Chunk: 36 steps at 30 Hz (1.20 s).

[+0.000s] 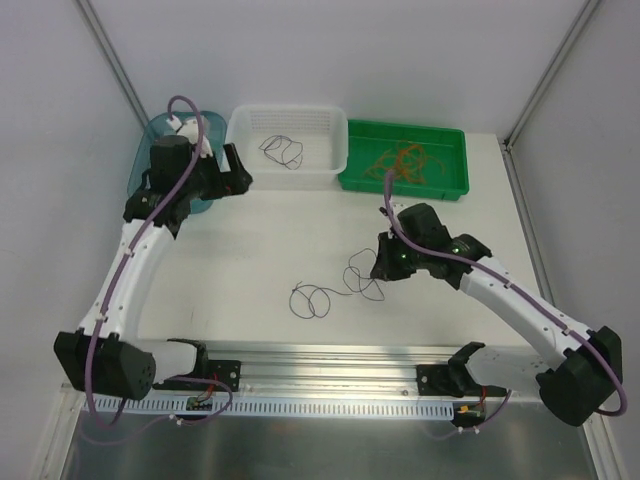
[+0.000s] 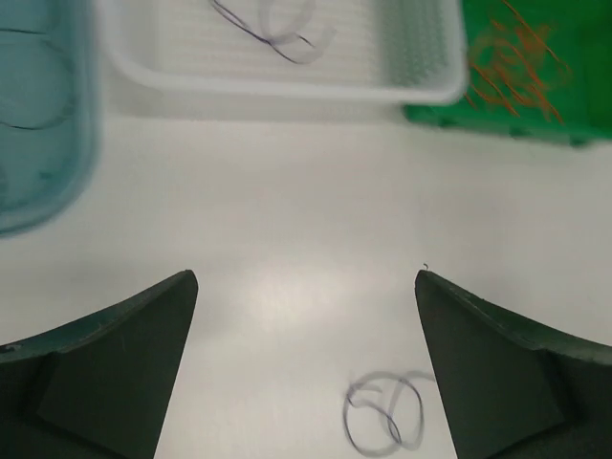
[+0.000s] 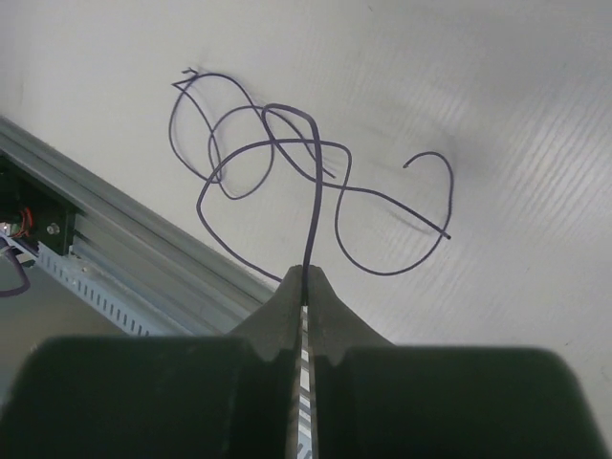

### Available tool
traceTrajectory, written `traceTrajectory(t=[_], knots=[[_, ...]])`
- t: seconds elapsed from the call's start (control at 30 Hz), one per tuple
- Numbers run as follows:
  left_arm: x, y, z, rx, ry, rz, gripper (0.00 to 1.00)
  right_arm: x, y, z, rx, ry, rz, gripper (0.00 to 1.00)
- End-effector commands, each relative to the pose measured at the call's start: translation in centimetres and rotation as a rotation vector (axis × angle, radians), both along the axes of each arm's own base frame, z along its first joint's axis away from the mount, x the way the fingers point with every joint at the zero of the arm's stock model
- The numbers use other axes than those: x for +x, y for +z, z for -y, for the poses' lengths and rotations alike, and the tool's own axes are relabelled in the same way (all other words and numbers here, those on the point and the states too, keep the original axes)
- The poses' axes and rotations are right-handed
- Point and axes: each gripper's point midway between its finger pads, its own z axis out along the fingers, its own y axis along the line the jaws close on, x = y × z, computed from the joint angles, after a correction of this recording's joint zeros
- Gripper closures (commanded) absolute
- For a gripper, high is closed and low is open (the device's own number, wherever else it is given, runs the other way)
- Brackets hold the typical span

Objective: Untangle the cables

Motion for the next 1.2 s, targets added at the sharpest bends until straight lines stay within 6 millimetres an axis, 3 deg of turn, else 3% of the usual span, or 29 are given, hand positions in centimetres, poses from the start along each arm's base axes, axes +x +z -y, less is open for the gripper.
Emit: traceTrajectory(t=[0.0,0.03,0.17,0.27,0.4,0.5,0.83,0.97,1.07,1.17], knots=[[-5.6,-0.5,7.4,-0.119,-0.314,-0.009,0.01,0.2,4.9,-1.0,0.072,0.056,0.127,0.99],[-7.2,0.1,8.7,-0.15,-0.374,0.0,0.01,0.3,5.6,-1.2,0.084,0.06,0.145,0.99],[-12.5,-1.1,14.2,-0.293,-0.532,-0.111,0.01,-0.4,8.8,-2.3,0.174,0.103,0.215,0.99],[-15.5,-1.8,17.2,-0.335,-0.598,-0.178,0.01,-0.8,10.6,-3.0,0.223,0.124,0.258,0.99],[-17.2,-1.6,20.0,-0.353,-0.603,-0.205,0.01,-1.0,11.5,-3.9,0.252,0.14,0.282,0.99],[-17.1,-1.8,21.3,-0.354,-0.568,-0.209,0.04,-1.2,11.5,-4.4,0.262,0.144,0.278,0.99],[-16.7,-5.9,24.6,-0.246,-0.474,-0.276,0.17,-2.2,12.3,-5.9,0.314,0.18,0.287,0.99],[-16.8,-6.1,26.1,-0.252,-0.476,-0.282,0.22,-2.7,12.2,-6.6,0.33,0.193,0.28,0.99],[-16.2,-6.5,26.3,-0.239,-0.442,-0.273,0.35,-3.0,11.9,-6.7,0.332,0.196,0.28,0.99],[-16.3,-6.7,26.4,-0.243,-0.443,-0.278,0.56,-3.1,11.2,-6.5,0.315,0.181,0.278,0.99]])
